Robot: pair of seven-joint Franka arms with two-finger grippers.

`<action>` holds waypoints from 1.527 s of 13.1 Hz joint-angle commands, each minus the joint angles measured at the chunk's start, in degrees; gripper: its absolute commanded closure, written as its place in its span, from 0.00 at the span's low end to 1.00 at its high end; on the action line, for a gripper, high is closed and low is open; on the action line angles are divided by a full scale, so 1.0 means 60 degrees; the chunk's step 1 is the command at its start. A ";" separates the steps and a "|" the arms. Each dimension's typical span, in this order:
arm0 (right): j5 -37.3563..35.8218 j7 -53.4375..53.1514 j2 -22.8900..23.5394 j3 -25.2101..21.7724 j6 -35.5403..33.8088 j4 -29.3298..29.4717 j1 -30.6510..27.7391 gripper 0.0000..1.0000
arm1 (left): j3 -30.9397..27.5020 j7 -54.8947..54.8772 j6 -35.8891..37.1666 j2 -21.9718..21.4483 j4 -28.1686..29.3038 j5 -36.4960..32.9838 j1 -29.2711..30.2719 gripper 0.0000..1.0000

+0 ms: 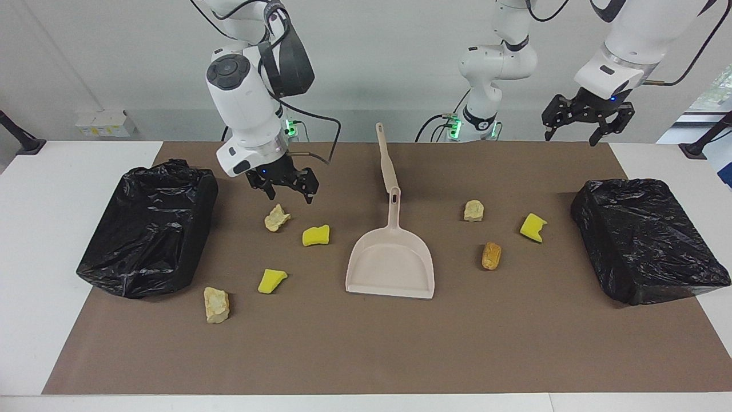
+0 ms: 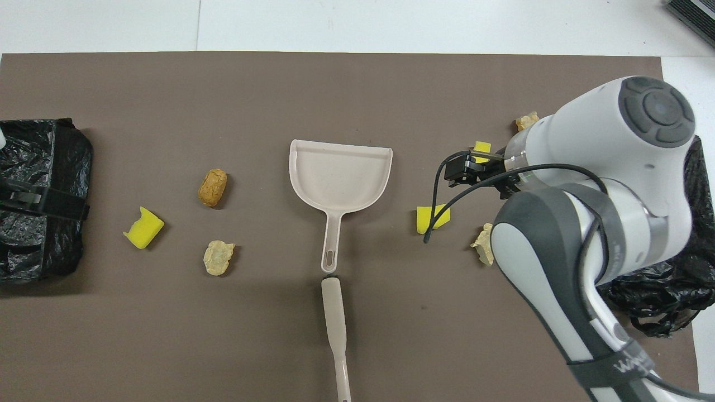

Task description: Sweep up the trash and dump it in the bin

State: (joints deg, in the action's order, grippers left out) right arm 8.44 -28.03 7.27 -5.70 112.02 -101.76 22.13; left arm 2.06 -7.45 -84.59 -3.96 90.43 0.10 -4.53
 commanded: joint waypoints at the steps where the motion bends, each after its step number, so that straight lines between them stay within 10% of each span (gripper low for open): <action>1: 0.0205 -0.0936 0.0033 -0.0003 0.1132 -0.0574 0.0633 0.00 | -0.0020 0.0609 -0.0123 -0.0511 0.0717 0.0217 -0.0693 0.00; 8: -0.0351 -0.1334 0.0356 -0.0017 0.1486 -0.0589 0.1044 0.00 | 0.0111 0.4372 -0.1984 -0.3558 0.5755 0.1126 -0.4366 0.00; 20: -0.0586 -0.0777 0.0312 -0.0017 0.1383 -0.0750 0.0810 0.00 | 0.0229 0.9868 -0.7462 -0.2127 0.9011 0.1156 -0.9321 0.00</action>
State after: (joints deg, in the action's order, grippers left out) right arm 5.53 -33.95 9.57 -6.30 119.95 -105.36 27.62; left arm 4.18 48.70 -126.11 -19.09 143.39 6.42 -57.51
